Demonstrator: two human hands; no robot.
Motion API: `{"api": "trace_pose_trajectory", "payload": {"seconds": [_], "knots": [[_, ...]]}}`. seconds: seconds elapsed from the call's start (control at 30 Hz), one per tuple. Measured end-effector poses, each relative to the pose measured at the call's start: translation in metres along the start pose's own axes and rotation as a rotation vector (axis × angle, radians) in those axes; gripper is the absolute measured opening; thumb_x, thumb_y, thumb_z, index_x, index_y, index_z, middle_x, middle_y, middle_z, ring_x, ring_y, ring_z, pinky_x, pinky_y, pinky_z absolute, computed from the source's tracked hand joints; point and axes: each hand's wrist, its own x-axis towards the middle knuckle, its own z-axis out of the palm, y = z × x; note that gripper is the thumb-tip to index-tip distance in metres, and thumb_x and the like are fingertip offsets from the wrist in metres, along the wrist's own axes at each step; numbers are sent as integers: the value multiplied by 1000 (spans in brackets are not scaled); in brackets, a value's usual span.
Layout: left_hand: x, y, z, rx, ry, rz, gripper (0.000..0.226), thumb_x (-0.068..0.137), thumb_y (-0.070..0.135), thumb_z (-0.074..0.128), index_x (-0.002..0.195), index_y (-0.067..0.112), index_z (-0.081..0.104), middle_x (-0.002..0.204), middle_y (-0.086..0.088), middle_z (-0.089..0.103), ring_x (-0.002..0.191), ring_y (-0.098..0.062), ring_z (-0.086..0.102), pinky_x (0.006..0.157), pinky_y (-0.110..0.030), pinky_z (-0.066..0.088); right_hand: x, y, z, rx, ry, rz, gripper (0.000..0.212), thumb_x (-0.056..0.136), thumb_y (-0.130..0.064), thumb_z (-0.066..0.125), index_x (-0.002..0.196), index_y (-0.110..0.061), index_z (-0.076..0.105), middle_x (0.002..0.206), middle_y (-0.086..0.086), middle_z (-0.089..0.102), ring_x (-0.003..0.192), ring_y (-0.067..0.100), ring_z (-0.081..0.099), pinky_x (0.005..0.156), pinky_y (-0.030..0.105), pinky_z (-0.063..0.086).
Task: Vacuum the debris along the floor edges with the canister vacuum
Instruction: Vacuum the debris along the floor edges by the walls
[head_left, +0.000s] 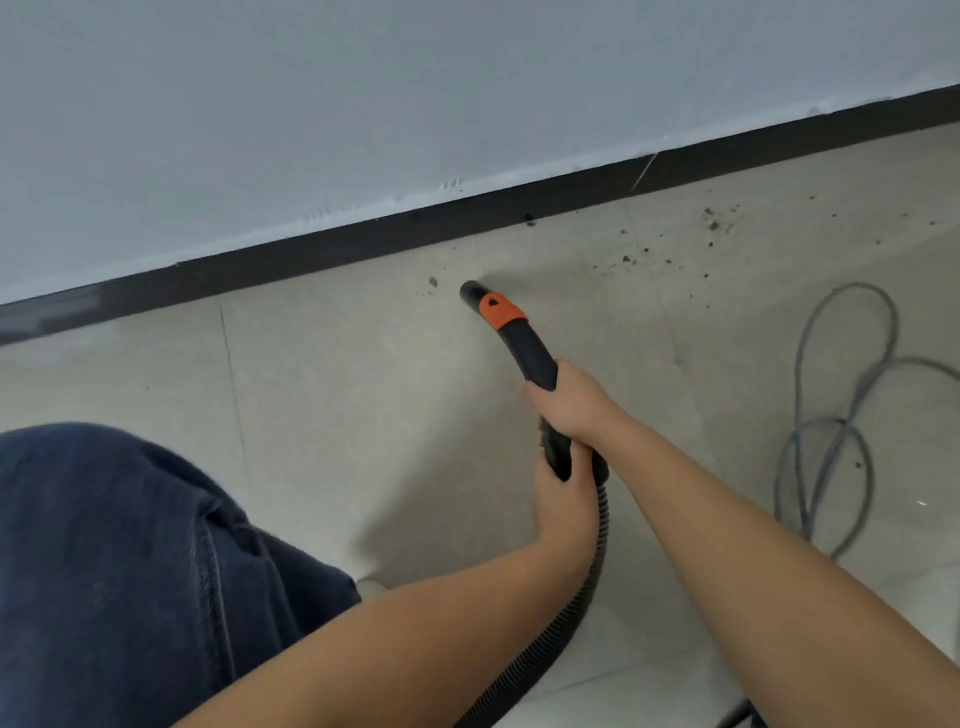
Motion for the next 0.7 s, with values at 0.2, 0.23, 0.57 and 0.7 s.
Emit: {"api": "trace_pose_trajectory", "payload": {"seconds": [0.2, 0.23, 0.57, 0.7], "knots": [[11, 23, -39, -10, 112, 34, 32, 99, 41, 46, 122, 22, 55, 107, 3, 66, 92, -8, 62, 69, -20, 45, 11, -42, 34, -18, -62, -32, 27, 91, -26, 54, 112, -11, 49, 88, 8, 62, 66, 18, 59, 53, 26, 43], [12, 25, -42, -14, 114, 32, 33, 99, 40, 46, 123, 20, 55, 109, 2, 66, 91, -7, 61, 67, -17, 44, 11, -44, 37, -20, -58, -30, 28, 91, -27, 54, 113, -10, 49, 90, 9, 63, 66, 18, 59, 53, 26, 43], [18, 28, -23, 255, -185, 44, 49, 88, 58, 52, 115, 19, 63, 104, 1, 70, 94, -14, 65, 80, -30, 51, 14, -1, -8, 243, 312, 169, 34, 88, -25, 55, 115, -5, 52, 99, 9, 58, 87, 27, 56, 69, 31, 40], [38, 40, -18, 267, -232, 67, 45, 90, 53, 55, 120, 19, 59, 101, 7, 66, 91, -7, 63, 79, -26, 50, 29, -6, -15, 335, 340, 158, 25, 86, -26, 57, 105, -9, 52, 97, 13, 62, 92, 33, 63, 73, 38, 51]]}}
